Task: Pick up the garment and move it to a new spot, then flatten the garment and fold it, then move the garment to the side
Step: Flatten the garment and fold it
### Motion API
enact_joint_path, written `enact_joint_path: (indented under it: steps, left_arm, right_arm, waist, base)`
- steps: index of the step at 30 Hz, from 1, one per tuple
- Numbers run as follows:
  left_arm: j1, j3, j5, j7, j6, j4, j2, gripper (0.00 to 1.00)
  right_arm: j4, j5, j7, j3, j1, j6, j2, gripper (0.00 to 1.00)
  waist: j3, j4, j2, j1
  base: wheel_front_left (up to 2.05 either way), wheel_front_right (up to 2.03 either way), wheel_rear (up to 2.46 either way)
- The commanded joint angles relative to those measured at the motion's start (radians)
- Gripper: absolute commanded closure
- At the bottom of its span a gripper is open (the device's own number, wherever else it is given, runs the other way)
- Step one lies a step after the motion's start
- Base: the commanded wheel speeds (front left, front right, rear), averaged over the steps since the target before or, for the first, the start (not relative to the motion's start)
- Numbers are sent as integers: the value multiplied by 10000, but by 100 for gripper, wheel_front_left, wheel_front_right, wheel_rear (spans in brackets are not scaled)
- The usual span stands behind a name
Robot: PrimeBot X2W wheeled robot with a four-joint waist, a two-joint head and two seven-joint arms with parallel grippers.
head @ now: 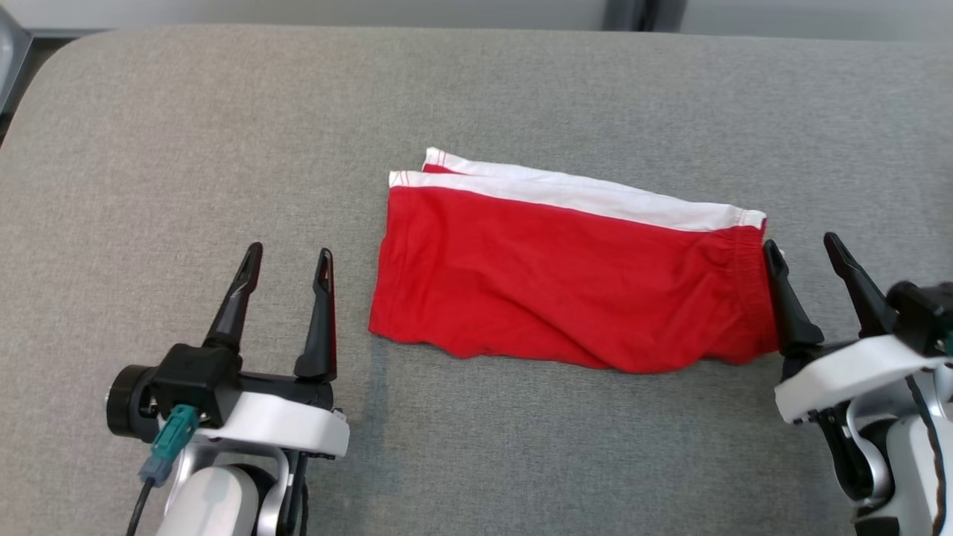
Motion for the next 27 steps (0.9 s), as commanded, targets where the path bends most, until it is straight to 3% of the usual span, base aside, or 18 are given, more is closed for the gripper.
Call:
enact_joint_path:
  steps: [1, 7, 18, 19, 20, 21, 22, 27]
  left_arm:
    - [-166, -20, -20, -45, -27, 91, 12, 0]
    - [-393, -90, -60, -195, -50, 341, -65, 0]
    - [-641, -96, -147, -394, -43, 619, -65, 0]
    - [-654, -101, -151, -412, -45, 632, -62, 0]
    - [-644, -101, -160, -428, -47, 644, -55, 0]
    - [-654, -101, -162, -424, -44, 666, -46, 0]
    - [-680, -99, -163, -436, -35, 680, -38, 0]
    - [-718, -62, -152, -508, 62, 734, -4, 0]
  right_arm:
    - [112, -34, 8, -12, -185, 0, -5, 0]
    - [1415, -404, 960, -421, -514, 2, 327, 0]
    - [2285, 100, 1622, -502, -369, 0, 520, 0]
    - [2358, 219, 1671, -437, -420, 0, 478, 4]
    - [2413, 347, 1663, -380, -467, 0, 462, 56]
    - [2431, 447, 1604, -298, -502, 0, 428, 95]
    - [2476, 565, 1584, -219, -542, -2, 385, 100]
    - [2586, 1039, 1581, -85, -510, -40, 54, 100]
  waist:
    - [119, 134, 0, 0]
    - [246, 283, 0, 0]
    - [503, 243, 0, 0]
    - [528, 244, 0, 0]
    - [553, 240, 0, 0]
    - [572, 235, 0, 0]
    - [583, 232, 0, 0]
    - [575, 171, 0, 0]
  base:
    - [0, 0, 0]
    - [0, 0, 0]
    - [0, 0, 0]
    - [0, 0, 0]
    - [0, 0, 0]
    - [0, 0, 0]
    - [0, 0, 0]
    - [0, 0, 0]
